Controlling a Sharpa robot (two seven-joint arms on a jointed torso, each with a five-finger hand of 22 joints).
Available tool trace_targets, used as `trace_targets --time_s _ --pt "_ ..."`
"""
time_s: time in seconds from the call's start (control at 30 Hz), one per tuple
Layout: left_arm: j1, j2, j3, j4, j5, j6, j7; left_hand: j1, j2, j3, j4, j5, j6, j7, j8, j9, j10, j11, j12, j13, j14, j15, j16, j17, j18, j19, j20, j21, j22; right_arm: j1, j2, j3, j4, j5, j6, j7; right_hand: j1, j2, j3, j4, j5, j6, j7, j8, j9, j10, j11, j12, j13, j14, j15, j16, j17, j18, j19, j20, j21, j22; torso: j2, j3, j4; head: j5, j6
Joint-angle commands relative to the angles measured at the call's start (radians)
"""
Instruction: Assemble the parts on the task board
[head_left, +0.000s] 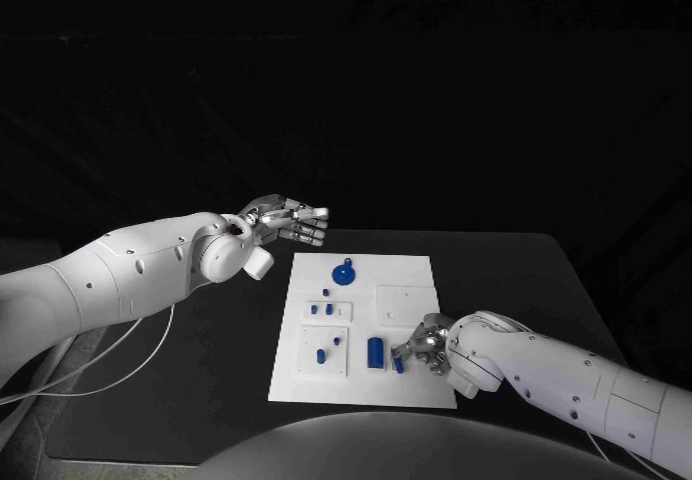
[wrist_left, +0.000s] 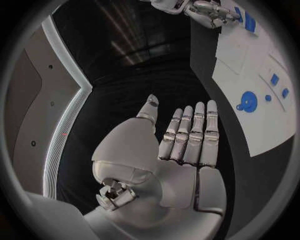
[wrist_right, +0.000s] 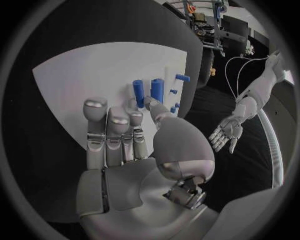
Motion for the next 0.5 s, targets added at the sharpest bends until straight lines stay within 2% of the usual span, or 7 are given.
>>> trace_targets --time_s 0.03,0.33,0.5 --pt "0.0 0.001 0.0 0.002 -0.006 0.02 0.004 -0.006 0.001 0.001 0.005 -0.002 -0.006 -0.001 -0.004 0.0 -0.007 -0.001 0.001 0.0 -0.008 -0.001 0.004 0.001 0.009 -0.007 -0.002 0.001 -0.001 0.0 0.005 0.0 0.001 -0.025 0.053 -0.007 0.012 0.006 -0.019 0.008 -0.024 -0.004 0.001 -0.003 0.01 -0.001 -0.001 -0.004 -0.002 0.002 -0.004 -0.006 0.0 -0.007 0.005 -0.007 -0.008 0.077 0.0 0.0001 -0.0004 0.001 0.0" --pt "0.0 0.003 0.0 0.0 -0.007 0.021 0.003 -0.006 0.002 0.001 0.005 -0.003 -0.006 -0.001 -0.004 0.0 -0.007 -0.001 0.001 0.0 -0.009 0.0 0.004 0.001 0.008 -0.007 -0.002 0.001 -0.001 0.0 0.011 0.0 -0.008 -0.076 0.06 -0.01 -0.005 0.003 -0.043 0.039 -0.046 0.01 -0.005 -0.002 0.03 -0.002 -0.003 -0.007 -0.005 0.002 -0.006 -0.011 0.0 -0.008 0.005 -0.008 -0.019 0.075 0.0 0.0007 -0.0019 -0.001 0.0" --pt "0.0 0.003 0.0 -0.001 -0.007 0.021 0.004 -0.006 0.002 0.001 0.005 -0.003 -0.006 -0.001 -0.004 0.0 -0.007 -0.001 0.001 0.0 -0.009 0.0 0.004 0.001 0.008 -0.007 -0.002 0.001 -0.001 0.0 0.015 0.0 -0.011 -0.08 0.052 -0.003 -0.015 -0.001 -0.041 0.067 -0.054 0.021 -0.013 -0.002 0.081 0.001 -0.008 -0.005 -0.003 0.003 -0.009 -0.011 0.003 -0.012 0.007 -0.011 -0.019 0.077 0.0 0.0013 -0.0003 -0.002 0.0"
